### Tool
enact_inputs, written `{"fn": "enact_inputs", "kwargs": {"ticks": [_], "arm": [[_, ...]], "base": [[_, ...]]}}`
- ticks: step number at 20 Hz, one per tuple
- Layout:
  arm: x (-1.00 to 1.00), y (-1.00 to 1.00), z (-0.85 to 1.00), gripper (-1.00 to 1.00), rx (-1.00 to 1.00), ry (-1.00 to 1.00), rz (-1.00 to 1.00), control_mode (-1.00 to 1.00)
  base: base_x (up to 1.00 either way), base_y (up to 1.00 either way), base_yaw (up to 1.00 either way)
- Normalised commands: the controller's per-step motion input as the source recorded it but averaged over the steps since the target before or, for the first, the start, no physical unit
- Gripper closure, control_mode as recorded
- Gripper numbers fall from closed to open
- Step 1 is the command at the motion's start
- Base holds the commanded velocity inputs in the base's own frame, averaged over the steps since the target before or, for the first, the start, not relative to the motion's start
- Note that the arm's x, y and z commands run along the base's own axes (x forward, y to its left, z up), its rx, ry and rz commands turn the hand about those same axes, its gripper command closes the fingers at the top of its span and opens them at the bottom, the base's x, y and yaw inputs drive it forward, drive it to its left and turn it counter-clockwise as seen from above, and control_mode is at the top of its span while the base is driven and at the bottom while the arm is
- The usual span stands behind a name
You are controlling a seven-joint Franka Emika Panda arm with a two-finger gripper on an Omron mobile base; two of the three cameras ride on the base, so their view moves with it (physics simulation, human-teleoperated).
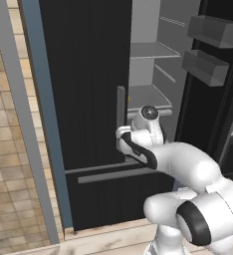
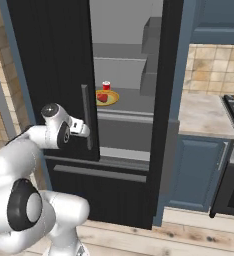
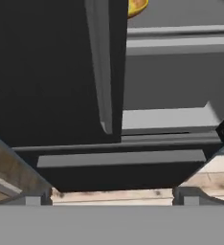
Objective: Retrieve the steak from the fridge and place it on the saucepan with marinade on the stove.
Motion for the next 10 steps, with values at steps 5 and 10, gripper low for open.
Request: {"fn": "enact_inputs", "kwargs": {"ticks": [5, 10], "arm": [[0.69, 0.0, 0.12, -1.0, -0.17, 0.21, 0.0, -1.0], [0.99, 0.0, 0.03, -1.0, 0.0, 0.06, 0.07, -1.0]], "base": [[0.0, 0.0, 0.0], [0.0, 0.0, 0.0]]}}
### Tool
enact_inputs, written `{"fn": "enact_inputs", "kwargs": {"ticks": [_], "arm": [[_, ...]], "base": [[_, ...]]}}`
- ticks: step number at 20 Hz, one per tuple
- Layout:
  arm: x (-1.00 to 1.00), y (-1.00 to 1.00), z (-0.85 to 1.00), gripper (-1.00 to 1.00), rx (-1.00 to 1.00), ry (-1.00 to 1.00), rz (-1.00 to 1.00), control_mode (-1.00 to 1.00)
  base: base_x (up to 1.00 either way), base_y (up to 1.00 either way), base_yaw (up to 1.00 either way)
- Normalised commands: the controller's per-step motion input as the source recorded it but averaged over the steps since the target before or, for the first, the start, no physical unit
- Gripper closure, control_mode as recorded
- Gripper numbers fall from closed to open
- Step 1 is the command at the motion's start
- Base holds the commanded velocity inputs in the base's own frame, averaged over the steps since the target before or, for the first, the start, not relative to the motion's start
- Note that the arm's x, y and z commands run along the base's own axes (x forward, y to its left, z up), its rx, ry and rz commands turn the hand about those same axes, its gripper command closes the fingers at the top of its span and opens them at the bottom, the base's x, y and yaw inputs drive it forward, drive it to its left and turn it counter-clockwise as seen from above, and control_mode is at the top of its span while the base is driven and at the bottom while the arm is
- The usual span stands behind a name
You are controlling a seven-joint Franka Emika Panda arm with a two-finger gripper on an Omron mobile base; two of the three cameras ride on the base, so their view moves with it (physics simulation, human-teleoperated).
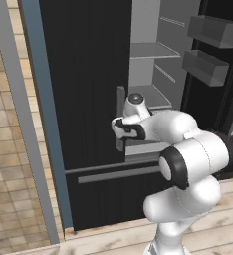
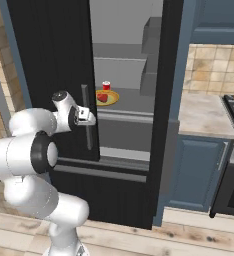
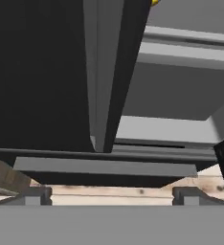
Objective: Retrieve the steak from the fridge and place it on the saucepan with marinade on the stove.
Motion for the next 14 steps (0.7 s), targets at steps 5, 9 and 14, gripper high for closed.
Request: {"fn": "enact_inputs", "kwargs": {"ticks": [5, 9, 14], "arm": [[0.68, 0.0, 0.0, -1.0, 0.05, -0.08, 0.04, -1.0], [0.33, 0.0, 0.0, -1.0, 0.0, -0.06, 0.01, -1.0], [0.69, 0.19, 0.0, -1.0, 0.0, -0.08, -0.01, -1.0]], "base": [[0.0, 0.0, 0.0], [0.0, 0.0, 0.0], [0.0, 0.0, 0.0]]}}
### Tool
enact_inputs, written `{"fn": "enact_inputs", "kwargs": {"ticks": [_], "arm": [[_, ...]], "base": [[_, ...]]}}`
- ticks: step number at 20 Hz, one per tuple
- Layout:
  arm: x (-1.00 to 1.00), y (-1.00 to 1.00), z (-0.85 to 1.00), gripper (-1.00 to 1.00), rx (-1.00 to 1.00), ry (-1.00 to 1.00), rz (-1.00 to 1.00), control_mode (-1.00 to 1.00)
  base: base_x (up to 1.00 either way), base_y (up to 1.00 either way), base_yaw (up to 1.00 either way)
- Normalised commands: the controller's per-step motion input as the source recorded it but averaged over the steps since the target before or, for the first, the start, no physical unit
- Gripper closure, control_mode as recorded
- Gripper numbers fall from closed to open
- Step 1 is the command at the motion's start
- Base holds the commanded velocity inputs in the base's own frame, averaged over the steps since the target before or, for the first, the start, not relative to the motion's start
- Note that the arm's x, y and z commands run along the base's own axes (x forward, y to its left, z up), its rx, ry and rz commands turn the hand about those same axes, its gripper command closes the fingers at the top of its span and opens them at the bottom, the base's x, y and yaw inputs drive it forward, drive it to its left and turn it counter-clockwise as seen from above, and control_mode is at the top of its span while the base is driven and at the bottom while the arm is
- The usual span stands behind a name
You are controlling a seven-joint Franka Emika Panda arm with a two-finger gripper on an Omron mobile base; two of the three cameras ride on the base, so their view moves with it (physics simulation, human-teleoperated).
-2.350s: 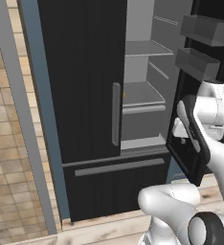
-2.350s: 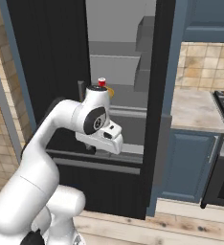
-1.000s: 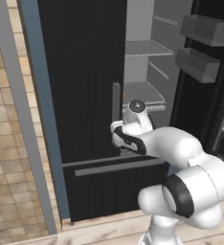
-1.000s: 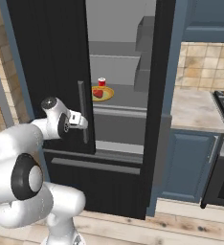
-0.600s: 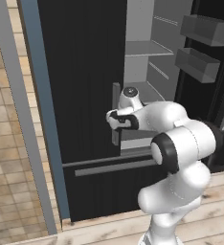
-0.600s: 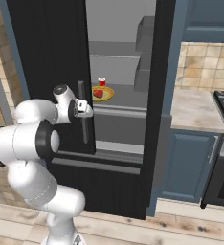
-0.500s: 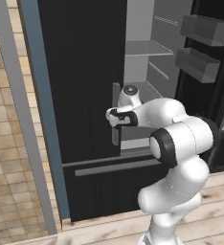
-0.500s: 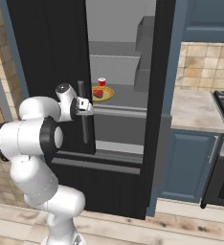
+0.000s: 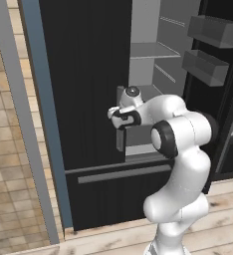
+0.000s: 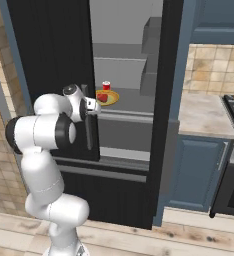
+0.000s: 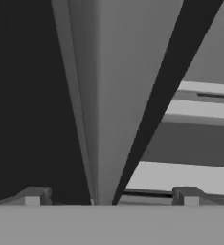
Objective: Retrieve the steak from the fridge and place it on the saucepan with marinade on the stove.
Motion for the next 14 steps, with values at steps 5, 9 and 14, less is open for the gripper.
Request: {"fn": "enact_inputs", "kwargs": {"ticks": [5, 9, 14], "arm": [[0.65, 0.2, -0.02, -1.0, 0.0, -0.04, -0.04, -1.0], [0.54, 0.27, -0.15, -1.0, 0.0, -0.05, -0.08, -1.0], [0.54, 0.03, -0.13, -1.0, 0.02, -0.08, -0.02, -1.0]], "base": [[0.0, 0.0, 0.0], [0.0, 0.0, 0.0], [0.0, 0.0, 0.0]]}}
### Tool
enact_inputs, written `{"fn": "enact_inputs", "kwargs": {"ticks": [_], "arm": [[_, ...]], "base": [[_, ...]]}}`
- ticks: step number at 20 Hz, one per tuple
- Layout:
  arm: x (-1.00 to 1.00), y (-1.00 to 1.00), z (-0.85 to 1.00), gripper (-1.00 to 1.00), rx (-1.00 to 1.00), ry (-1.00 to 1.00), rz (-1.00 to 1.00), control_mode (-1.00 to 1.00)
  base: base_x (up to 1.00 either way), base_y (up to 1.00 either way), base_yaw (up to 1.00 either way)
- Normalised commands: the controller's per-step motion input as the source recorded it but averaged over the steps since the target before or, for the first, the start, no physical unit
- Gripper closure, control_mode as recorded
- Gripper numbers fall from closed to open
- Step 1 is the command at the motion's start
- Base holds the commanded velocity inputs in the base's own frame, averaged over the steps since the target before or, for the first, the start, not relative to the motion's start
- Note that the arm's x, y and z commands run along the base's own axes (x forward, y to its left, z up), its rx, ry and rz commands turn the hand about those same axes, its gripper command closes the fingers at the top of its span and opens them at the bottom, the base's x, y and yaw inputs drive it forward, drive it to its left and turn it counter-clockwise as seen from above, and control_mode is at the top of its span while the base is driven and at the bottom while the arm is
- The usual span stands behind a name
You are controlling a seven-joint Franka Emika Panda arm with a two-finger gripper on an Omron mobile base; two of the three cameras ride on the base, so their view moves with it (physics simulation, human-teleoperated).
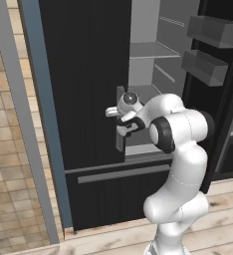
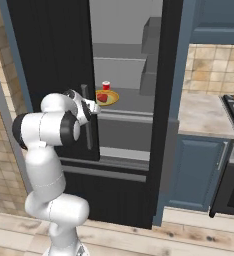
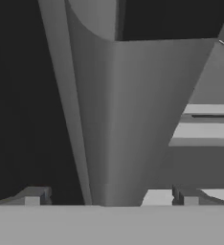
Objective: Retrieve the steak from the fridge and place it on the saucepan with marinade on the stove.
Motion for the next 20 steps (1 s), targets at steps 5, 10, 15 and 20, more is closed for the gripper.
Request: {"fn": "enact_inputs", "kwargs": {"ticks": [5, 10, 15, 20], "arm": [[0.47, -0.06, 0.0, 1.0, 0.06, -0.05, 0.0, -1.0], [0.06, 0.0, 0.0, 1.0, 0.0, 0.0, 0.0, -1.0], [-0.12, 0.01, 0.0, 1.0, 0.0, 0.0, 0.0, -1.0], [-0.82, 0.26, 0.0, 1.0, 0.0, 0.0, -0.12, -1.0]], "base": [[0.0, 0.0, 0.0], [0.0, 0.0, 0.0], [0.0, 0.0, 0.0], [0.0, 0.0, 0.0]]}}
